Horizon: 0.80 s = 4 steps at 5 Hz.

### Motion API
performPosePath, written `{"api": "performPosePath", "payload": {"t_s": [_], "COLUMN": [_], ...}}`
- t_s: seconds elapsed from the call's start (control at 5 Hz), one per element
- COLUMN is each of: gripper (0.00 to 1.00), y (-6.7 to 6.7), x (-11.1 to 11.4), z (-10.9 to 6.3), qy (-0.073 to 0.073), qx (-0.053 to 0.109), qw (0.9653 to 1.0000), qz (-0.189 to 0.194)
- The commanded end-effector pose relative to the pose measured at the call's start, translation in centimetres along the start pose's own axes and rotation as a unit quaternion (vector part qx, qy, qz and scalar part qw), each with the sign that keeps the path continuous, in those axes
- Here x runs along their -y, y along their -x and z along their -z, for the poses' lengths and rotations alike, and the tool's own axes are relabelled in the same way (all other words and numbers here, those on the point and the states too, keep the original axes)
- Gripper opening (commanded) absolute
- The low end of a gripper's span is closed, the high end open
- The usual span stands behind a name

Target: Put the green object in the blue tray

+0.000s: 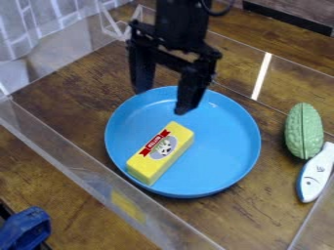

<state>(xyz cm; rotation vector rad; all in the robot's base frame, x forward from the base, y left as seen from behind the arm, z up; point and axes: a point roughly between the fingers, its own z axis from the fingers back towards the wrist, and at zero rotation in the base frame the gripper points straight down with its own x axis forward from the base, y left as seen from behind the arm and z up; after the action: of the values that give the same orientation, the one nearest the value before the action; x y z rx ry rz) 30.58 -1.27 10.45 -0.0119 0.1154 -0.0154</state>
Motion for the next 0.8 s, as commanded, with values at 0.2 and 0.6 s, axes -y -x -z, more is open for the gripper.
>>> {"api": "performPosePath", "payload": {"t_s": [0.2,0.6], "gripper": [1.00,1.00], "y": [-2.4,-3.2], "x": [2.0,2.8], "z": [-1.2,-0.4], "qy": [0.008,0.014], "qx": [0.040,0.039], "qw": [0.9990,0.9990], "qz": [0.017,0.017]}}
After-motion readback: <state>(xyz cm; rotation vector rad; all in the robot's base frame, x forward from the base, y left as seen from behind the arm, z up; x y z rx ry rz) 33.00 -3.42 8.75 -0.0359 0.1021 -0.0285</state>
